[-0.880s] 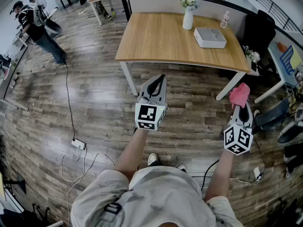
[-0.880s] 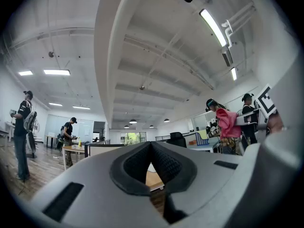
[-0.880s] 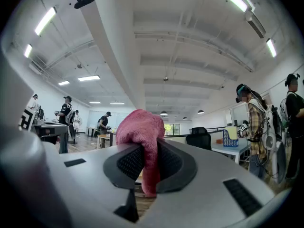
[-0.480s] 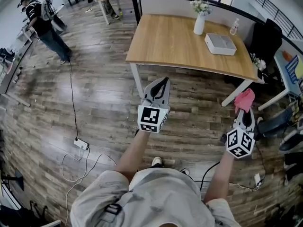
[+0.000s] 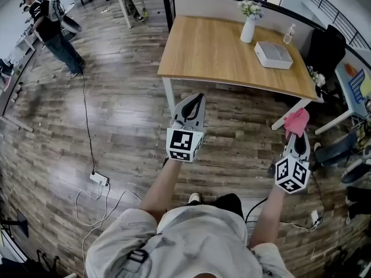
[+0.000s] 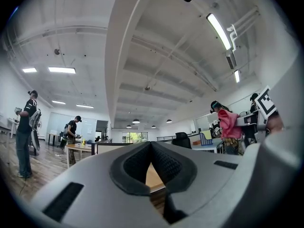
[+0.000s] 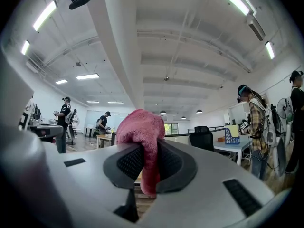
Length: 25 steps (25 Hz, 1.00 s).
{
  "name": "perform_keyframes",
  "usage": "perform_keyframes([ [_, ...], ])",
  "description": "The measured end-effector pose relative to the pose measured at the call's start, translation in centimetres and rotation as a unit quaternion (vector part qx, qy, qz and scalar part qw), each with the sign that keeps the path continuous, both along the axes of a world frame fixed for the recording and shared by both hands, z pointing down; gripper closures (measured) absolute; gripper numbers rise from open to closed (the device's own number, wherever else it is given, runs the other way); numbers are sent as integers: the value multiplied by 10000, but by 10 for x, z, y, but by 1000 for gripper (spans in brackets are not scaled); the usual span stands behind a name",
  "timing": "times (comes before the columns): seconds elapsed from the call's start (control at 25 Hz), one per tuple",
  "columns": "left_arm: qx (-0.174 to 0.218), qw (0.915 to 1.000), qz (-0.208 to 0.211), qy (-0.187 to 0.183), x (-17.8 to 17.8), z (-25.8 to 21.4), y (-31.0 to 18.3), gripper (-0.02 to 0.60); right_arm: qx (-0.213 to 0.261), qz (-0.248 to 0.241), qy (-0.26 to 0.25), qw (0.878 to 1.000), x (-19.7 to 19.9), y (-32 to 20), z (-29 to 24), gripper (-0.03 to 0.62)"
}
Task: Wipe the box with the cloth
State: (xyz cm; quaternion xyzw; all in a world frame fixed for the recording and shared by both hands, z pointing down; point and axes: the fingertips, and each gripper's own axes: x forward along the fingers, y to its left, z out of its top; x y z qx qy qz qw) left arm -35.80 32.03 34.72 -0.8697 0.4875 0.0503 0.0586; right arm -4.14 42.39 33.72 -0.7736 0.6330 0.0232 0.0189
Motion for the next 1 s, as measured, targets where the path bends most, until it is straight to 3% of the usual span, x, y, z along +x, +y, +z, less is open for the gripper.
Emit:
perform_keyframes([
  [0.48,-124,9999,-87,-53,2,16,-37,571,-113,-117,-31,9999,1,-44,16,531],
  [1.0,-227,9989,-85,-412,76,33,-118,572,-275,-117,-434,9986,75,-134,47,531],
])
